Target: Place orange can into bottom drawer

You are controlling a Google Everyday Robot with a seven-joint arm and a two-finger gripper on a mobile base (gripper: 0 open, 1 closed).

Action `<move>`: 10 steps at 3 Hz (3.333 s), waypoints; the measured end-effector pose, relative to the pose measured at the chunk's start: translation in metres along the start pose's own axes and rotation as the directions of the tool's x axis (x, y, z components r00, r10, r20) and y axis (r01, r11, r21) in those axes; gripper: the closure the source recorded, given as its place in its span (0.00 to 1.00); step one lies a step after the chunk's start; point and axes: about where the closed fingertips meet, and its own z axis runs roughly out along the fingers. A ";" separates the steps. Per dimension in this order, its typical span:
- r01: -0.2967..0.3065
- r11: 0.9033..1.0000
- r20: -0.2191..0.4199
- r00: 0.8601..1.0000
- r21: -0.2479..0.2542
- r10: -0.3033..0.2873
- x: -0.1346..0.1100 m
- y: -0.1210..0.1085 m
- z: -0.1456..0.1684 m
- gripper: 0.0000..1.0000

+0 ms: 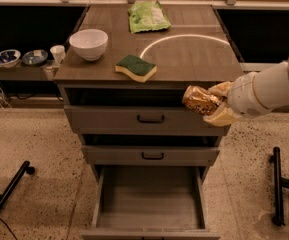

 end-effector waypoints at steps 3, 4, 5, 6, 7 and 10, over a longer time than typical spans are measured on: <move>-0.181 0.929 -0.030 0.983 -0.323 0.181 0.152 0.126 0.081 1.00; -0.180 0.929 -0.030 0.983 -0.324 0.180 0.152 0.126 0.081 1.00; -0.140 0.883 0.072 0.979 -0.448 0.192 0.151 0.158 0.162 1.00; -0.051 0.837 0.191 0.964 -0.545 0.183 0.143 0.201 0.248 1.00; -0.071 0.797 0.207 0.948 -0.600 0.240 0.153 0.235 0.275 1.00; -0.404 0.733 0.220 0.776 -0.547 0.591 0.218 0.198 0.415 1.00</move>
Offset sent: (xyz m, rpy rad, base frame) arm -0.1619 -0.1035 -0.2996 0.0859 0.6321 0.0871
